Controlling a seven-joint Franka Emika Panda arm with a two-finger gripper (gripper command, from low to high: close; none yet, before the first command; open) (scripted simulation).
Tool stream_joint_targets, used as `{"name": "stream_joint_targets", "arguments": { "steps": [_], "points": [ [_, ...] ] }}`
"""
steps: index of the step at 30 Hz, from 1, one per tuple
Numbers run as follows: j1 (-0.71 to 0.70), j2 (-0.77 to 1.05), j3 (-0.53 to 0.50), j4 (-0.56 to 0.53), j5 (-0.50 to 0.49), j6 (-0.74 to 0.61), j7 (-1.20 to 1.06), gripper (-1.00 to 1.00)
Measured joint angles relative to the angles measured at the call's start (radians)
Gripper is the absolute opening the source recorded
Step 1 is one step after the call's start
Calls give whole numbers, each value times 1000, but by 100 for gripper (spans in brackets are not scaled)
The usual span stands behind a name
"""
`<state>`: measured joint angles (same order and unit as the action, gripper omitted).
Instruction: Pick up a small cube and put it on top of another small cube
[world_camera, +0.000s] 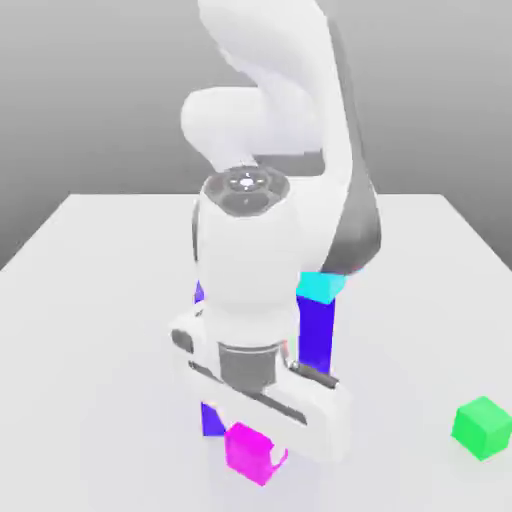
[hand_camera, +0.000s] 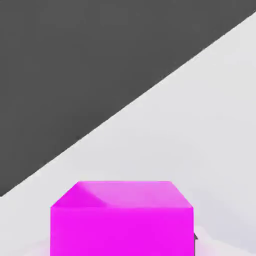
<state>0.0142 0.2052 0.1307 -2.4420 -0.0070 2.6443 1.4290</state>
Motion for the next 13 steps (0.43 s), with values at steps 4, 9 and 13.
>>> {"name": "stream_joint_targets", "arguments": {
  "steps": [4,9,13],
  "points": [
    [118,-41,98,-31,-37,-9,62,-100],
    [317,98,138,9,-184,76,207,100],
    [317,98,138,9,-184,76,207,100]
  ]
}}
